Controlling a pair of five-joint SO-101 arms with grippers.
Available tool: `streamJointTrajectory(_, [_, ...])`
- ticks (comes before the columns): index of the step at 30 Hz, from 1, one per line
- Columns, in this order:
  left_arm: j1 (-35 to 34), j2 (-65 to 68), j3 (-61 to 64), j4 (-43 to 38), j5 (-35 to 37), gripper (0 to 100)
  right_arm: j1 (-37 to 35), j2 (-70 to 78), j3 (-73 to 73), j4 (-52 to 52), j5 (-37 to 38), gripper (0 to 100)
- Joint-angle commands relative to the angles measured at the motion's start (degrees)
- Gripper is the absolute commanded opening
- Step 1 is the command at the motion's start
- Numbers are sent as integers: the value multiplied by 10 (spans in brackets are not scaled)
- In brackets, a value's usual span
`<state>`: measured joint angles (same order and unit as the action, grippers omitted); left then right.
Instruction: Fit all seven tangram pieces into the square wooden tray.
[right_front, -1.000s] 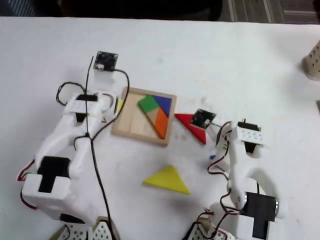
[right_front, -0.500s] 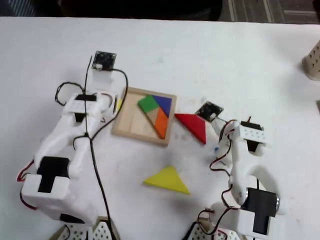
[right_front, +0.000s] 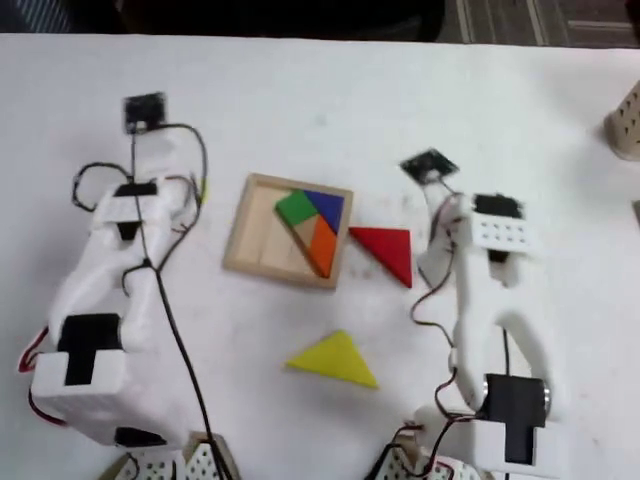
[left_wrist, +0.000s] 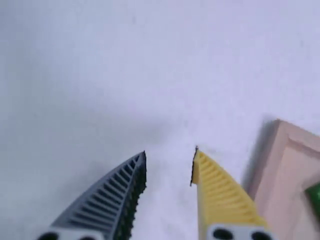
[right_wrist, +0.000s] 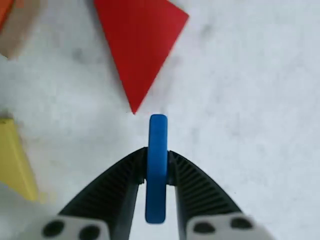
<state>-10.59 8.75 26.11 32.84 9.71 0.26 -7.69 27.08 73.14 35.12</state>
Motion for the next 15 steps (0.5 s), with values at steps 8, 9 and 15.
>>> streamJointTrajectory(8, [-39,55,-142,63,40,172,-240,34,-175,20,-124,18])
streamJointTrajectory(9, [-41,63,-156,77,40,172,-257,52,-194,20,-124,18])
streamJointTrajectory(15, [-41,90,-188,96,40,172,-318,211,-362,20,-123,18])
